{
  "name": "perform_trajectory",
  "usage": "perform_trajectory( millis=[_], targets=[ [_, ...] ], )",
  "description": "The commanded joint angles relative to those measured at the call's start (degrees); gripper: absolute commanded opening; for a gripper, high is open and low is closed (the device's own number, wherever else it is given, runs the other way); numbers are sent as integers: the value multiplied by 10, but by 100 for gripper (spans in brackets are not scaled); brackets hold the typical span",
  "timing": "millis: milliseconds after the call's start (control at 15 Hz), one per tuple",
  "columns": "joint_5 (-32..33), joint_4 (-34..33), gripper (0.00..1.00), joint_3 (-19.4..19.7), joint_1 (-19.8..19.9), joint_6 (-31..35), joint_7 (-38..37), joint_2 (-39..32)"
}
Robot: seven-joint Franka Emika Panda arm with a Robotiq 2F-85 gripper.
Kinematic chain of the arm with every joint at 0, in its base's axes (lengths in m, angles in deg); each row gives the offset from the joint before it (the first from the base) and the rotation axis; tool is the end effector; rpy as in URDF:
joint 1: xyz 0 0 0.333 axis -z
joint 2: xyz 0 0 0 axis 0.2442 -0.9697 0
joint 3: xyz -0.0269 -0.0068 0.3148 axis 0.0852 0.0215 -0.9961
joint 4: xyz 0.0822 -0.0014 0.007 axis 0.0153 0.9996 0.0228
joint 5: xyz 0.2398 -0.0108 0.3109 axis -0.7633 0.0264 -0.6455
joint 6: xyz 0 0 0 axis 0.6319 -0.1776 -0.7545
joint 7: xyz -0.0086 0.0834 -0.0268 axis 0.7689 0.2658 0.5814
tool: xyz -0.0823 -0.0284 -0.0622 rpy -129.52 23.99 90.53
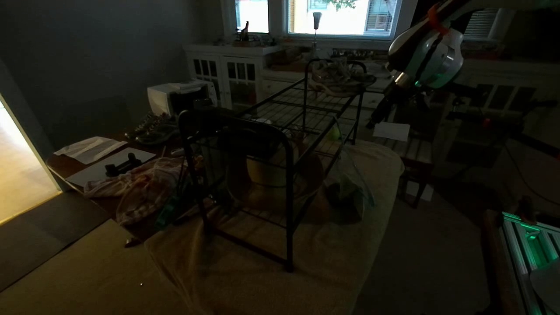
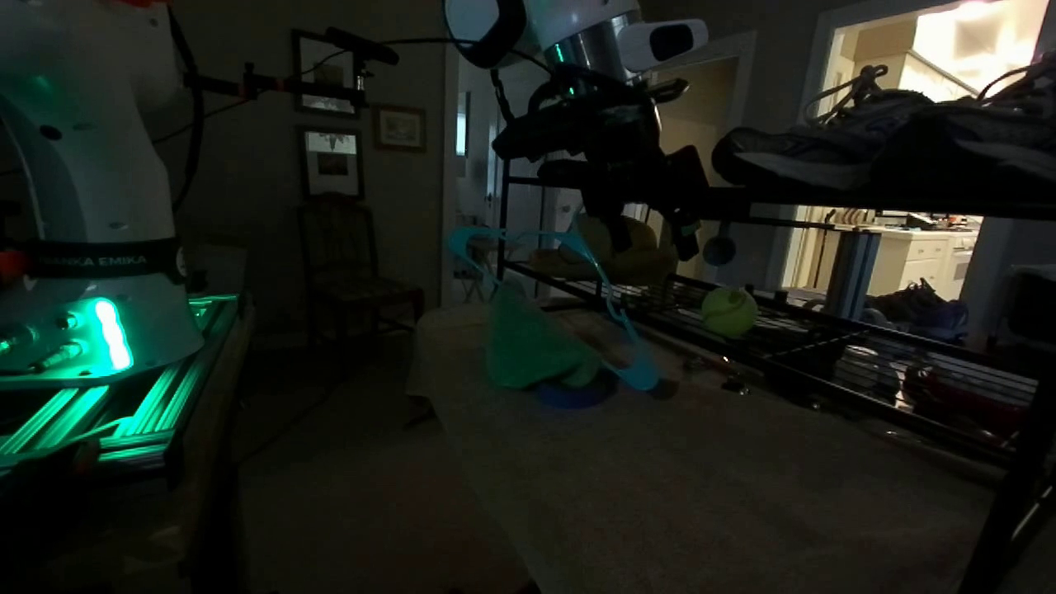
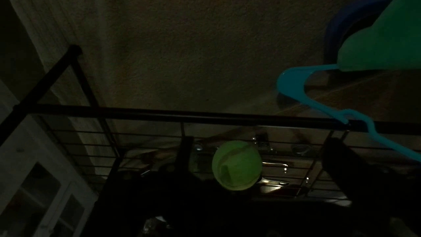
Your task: Remove the green ball from the bottom rack and put it on the top rack
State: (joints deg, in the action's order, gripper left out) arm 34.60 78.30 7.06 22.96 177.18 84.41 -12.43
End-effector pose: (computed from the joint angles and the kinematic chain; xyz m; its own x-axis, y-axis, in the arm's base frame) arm 0.4469 -0.3047 0.3198 0.8820 0.1238 0.4547 0.0893 -0.9913 0.0968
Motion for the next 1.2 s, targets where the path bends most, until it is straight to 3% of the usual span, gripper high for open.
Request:
perform_trajectory(
  millis=[0,400,600,1133],
  targets=[
    [-21,-10,100,-2,3,-4,14,-10],
    [-39,-31,100,-7,9,-7,23,-35],
    [-105,-47,100,-28,17,9,55,-61],
    [-313,-107,100,-78,45,19,227,-126]
  ],
)
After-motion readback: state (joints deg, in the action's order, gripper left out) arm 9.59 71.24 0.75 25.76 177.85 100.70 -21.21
